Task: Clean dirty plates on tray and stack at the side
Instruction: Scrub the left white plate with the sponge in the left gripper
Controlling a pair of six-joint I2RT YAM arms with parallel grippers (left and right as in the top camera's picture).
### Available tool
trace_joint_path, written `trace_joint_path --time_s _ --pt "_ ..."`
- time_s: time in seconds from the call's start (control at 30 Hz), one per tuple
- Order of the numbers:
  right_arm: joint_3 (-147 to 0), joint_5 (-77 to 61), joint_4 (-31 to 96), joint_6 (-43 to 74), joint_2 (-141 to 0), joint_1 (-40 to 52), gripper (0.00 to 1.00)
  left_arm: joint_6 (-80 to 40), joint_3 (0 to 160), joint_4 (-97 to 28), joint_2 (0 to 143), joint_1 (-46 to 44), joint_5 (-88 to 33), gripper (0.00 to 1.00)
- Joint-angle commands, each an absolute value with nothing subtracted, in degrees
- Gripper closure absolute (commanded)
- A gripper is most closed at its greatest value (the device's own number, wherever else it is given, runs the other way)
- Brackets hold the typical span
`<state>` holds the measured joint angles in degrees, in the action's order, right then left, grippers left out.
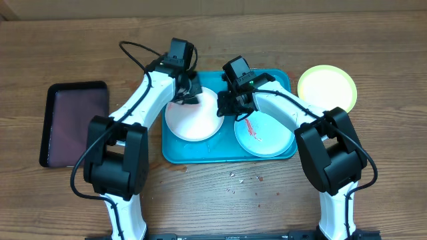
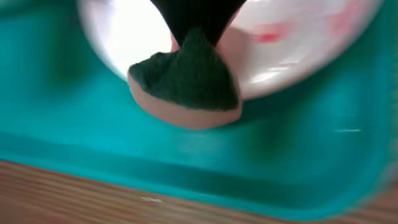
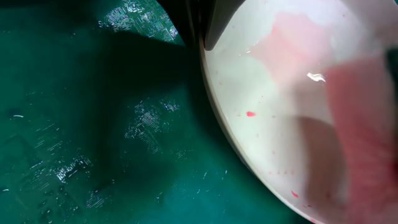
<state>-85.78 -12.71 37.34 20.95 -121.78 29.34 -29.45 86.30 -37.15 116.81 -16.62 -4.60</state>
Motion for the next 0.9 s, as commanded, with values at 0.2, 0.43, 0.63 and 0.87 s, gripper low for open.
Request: trace_joint_path --time_s 0.2,0.43,0.63,0.87 --pt "-85.4 -12.4 38.0 20.8 -121.1 29.7 0.96 -30.4 87.0 -39.1 123.0 -19.4 -6.3 0.96" --pt "-85.4 -12.0 38.0 20.8 -121.1 29.5 0.96 -30.2 87.0 -45.1 123.4 -18.4 15.9 0.96" --pt "-85.4 -12.0 38.7 20.8 -121.1 29.5 0.96 -28.3 87.6 -47.0 122.9 -16.4 26.1 0.96" --pt "-86.1 -11.9 39.6 20.6 -121.0 29.5 0.96 -31.2 96.2 -56.3 120.7 -13.6 29.1 0.96"
